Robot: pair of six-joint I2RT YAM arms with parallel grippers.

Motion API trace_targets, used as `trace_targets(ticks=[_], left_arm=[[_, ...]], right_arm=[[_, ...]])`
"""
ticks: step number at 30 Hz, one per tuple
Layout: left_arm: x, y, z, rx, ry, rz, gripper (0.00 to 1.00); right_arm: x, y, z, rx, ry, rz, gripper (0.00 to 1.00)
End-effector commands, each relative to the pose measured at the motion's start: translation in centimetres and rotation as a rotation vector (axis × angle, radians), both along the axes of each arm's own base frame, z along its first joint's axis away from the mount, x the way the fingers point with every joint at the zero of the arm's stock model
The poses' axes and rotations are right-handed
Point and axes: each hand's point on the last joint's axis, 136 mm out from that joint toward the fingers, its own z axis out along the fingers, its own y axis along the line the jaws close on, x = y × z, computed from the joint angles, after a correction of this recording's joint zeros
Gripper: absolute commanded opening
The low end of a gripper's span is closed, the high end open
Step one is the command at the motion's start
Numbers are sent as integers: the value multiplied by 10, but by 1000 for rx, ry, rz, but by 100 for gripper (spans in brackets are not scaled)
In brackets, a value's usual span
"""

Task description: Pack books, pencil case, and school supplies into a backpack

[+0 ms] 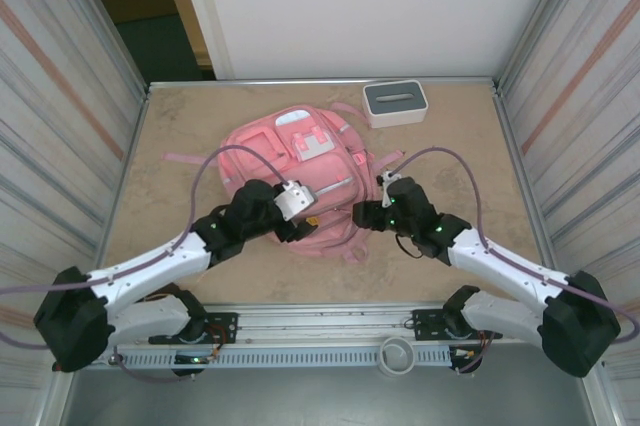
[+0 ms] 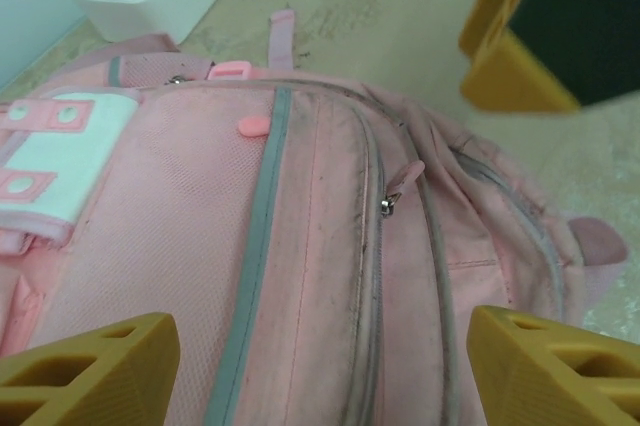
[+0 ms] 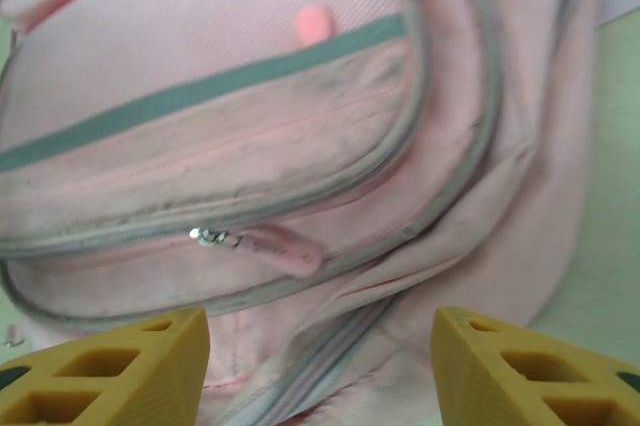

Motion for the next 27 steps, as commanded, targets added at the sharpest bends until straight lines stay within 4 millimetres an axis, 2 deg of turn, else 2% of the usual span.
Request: trace_targets(ticks=[1,4,8,10,12,17,20,24,27], left_arm=[[2,-8,-9,114,-18,-82,75],[8,-12,-23,178,-2,-98,73],[12,-20,-37,226,27,-119,69],[16,-21,-42,246,26,-110,63],[23,-20,-43,253,18,-77,49],[22,-24,-31,173,14,-79,16],[18,-25,-12,47,48,-99,3],[14,-22,10,-102,88,-125,0],[13,-20,18,-157,111,-140,0]], right_arm=[[1,-16,7,-1,-10,-11,61],[3,-26,6,30,1,-40,61],[4,-31,2,20,8,-45,62],[5,-31,3,4,-6,-40,62],[7,-31,4,-18,-34,-27,62],[10,-14,15,-32,-118,69,63],[12,2,14,-68,-132,152,63],[8,29,19,-124,-230,290,61],[6,44,19,-157,-303,355,60]])
